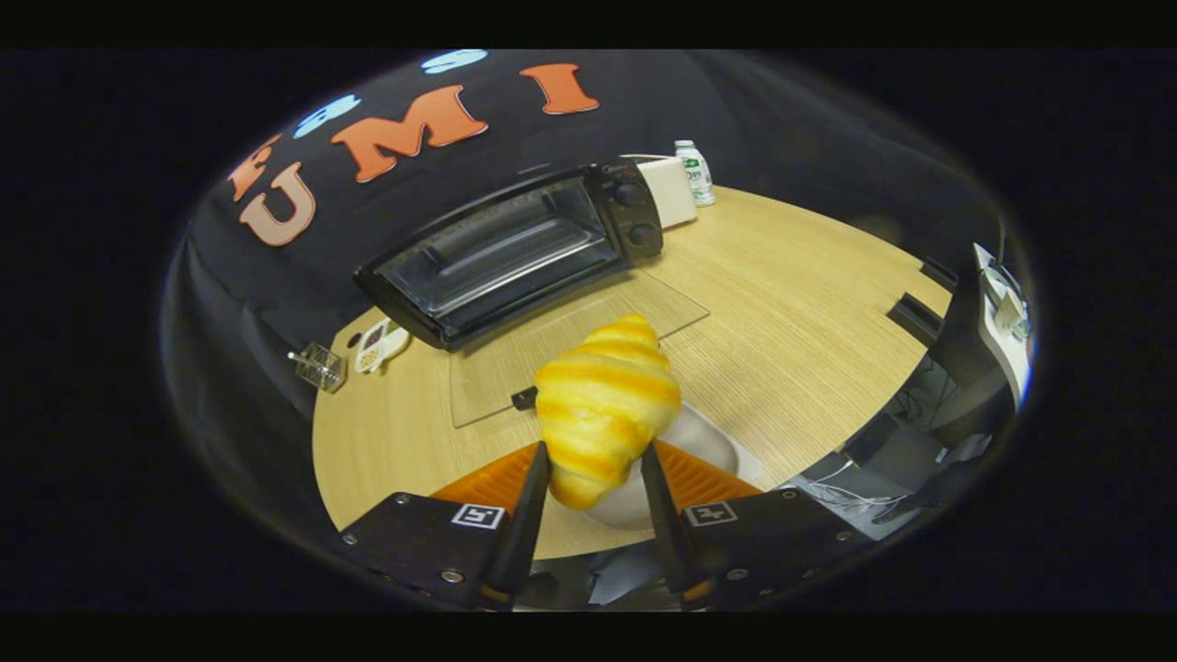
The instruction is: Open the toaster oven, put the food inside, and close the toaster oven door.
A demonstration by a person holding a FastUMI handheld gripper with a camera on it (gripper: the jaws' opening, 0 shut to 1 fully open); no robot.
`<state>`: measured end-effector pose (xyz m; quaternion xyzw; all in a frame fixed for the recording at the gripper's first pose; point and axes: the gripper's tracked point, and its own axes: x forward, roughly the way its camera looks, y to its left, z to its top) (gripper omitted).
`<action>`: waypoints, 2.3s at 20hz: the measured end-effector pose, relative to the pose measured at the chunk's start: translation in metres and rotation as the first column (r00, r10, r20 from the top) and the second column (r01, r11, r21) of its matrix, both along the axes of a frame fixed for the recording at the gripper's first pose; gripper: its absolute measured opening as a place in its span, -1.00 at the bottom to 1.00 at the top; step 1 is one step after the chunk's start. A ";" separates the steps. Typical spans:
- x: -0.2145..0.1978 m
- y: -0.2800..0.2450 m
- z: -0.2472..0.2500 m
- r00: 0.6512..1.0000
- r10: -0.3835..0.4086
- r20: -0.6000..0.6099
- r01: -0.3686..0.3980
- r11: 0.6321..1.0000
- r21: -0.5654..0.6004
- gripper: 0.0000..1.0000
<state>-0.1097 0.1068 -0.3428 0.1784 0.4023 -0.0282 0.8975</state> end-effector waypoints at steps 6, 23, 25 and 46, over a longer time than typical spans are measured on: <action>0.052 0.022 0.033 0.993 0.029 0.110 -0.047 0.985 0.166 0.12; 0.186 0.073 0.034 0.976 0.058 0.209 -0.159 0.846 0.509 0.11; 0.195 0.082 0.029 0.977 0.069 0.204 -0.170 0.829 0.532 0.11; 0.239 0.099 0.034 0.978 -0.021 0.206 -0.116 0.769 0.629 0.54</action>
